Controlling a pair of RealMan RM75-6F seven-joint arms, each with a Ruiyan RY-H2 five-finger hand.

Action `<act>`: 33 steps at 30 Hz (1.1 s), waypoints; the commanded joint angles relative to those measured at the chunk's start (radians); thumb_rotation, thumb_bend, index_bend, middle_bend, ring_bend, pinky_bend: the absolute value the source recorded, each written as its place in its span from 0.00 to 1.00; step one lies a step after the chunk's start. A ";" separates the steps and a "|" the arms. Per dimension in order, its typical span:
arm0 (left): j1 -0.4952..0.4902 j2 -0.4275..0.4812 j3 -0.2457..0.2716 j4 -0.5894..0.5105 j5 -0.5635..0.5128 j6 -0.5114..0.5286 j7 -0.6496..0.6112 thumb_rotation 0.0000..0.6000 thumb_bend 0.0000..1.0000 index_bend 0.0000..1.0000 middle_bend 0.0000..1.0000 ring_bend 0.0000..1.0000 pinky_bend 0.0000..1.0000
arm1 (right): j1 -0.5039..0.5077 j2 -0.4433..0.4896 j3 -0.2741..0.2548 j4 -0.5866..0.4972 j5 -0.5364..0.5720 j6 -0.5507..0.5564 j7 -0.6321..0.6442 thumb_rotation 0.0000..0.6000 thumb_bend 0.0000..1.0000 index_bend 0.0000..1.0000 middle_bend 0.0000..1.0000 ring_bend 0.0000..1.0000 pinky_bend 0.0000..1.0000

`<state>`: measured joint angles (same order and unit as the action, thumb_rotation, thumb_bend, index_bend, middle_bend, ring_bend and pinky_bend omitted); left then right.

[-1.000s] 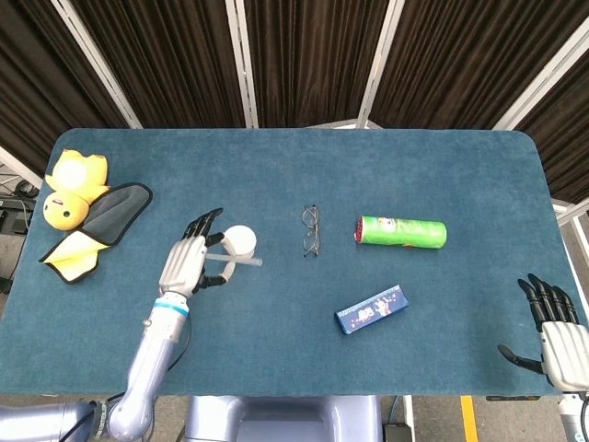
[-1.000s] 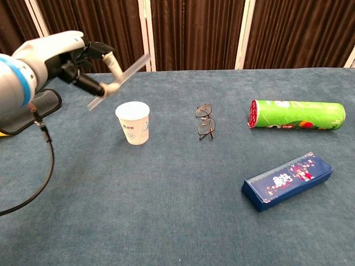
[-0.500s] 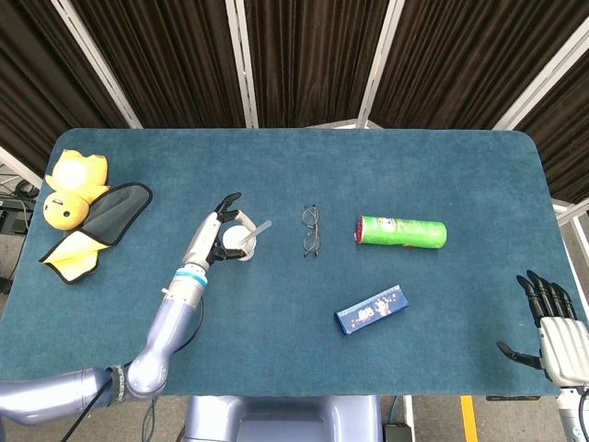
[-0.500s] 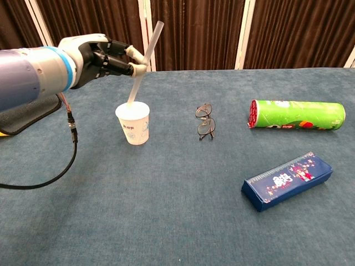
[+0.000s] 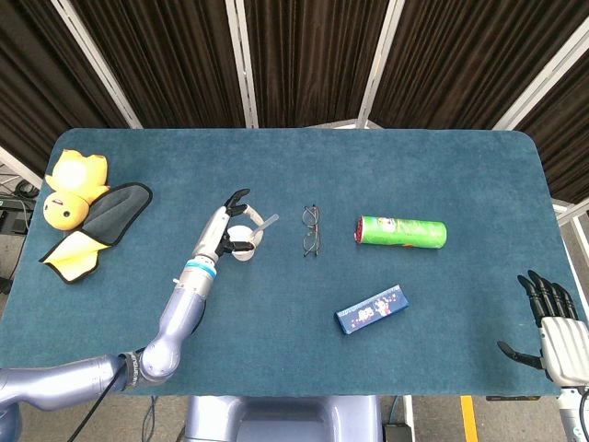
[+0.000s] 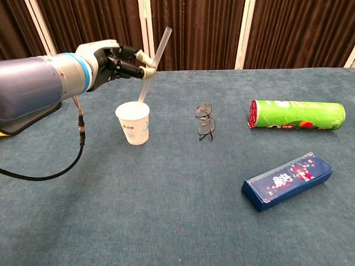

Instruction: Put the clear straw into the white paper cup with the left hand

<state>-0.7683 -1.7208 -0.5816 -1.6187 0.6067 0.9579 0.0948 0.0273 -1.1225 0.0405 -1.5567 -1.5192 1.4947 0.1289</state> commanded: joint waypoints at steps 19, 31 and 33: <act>0.041 0.021 0.071 0.044 0.067 -0.006 -0.123 1.00 0.32 0.36 0.00 0.00 0.00 | -0.008 -0.002 -0.002 -0.002 0.003 0.008 -0.001 1.00 0.09 0.00 0.00 0.00 0.00; 0.093 0.093 0.111 -0.024 0.169 0.023 -0.156 1.00 0.32 0.33 0.00 0.00 0.00 | -0.008 -0.002 -0.002 -0.002 0.003 0.009 -0.002 1.00 0.09 0.00 0.00 0.00 0.00; 0.108 0.120 0.139 -0.042 0.219 0.042 -0.135 1.00 0.32 0.27 0.00 0.00 0.00 | -0.008 -0.002 -0.002 -0.002 0.003 0.009 -0.002 1.00 0.09 0.00 0.00 0.00 0.00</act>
<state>-0.6781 -1.6284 -0.4699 -1.6385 0.7814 0.9803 -0.0567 0.0188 -1.1249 0.0387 -1.5587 -1.5164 1.5034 0.1268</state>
